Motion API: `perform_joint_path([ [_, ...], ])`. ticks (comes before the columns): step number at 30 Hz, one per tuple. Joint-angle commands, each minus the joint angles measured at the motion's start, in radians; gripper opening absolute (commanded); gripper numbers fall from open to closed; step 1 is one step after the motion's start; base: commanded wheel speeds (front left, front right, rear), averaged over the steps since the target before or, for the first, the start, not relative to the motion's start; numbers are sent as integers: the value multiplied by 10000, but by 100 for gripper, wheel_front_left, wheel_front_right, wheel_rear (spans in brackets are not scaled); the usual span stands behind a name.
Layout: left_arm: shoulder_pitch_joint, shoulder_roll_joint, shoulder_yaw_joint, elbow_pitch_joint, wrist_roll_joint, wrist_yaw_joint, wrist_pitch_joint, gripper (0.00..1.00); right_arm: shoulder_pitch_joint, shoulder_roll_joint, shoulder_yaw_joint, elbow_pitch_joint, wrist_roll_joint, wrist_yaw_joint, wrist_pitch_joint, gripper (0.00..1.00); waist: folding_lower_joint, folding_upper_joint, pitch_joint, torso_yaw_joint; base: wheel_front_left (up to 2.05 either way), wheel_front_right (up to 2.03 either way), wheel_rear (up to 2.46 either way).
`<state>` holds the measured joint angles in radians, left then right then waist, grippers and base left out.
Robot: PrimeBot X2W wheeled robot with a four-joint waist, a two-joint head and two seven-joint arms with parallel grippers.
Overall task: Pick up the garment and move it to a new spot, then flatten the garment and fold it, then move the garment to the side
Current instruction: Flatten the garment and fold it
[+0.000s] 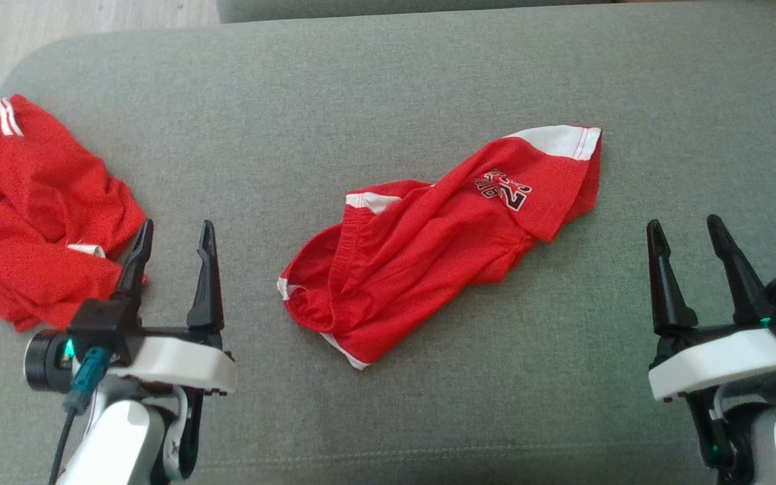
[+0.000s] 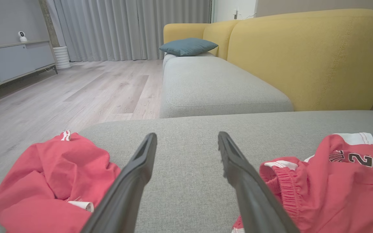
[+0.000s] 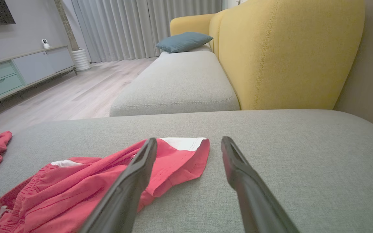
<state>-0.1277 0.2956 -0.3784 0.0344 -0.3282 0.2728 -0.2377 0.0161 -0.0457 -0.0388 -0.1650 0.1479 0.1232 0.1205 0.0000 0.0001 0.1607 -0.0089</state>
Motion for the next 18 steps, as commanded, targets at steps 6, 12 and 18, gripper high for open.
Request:
perform_joint_path([
  [6,-429,319,270,-385,40,25,51,100,-150,-81,255,-151,-142,75,211,100,0,-1,112,72,0,0,0],
  [12,-802,216,100,-412,133,-37,28,100,-520,-167,807,632,-21,75,634,100,0,-1,573,355,0,0,0],
  [18,-1368,-46,-146,-312,247,-178,-63,100,-1679,-194,1110,2146,222,75,499,100,0,-1,1268,771,0,0,0],
])
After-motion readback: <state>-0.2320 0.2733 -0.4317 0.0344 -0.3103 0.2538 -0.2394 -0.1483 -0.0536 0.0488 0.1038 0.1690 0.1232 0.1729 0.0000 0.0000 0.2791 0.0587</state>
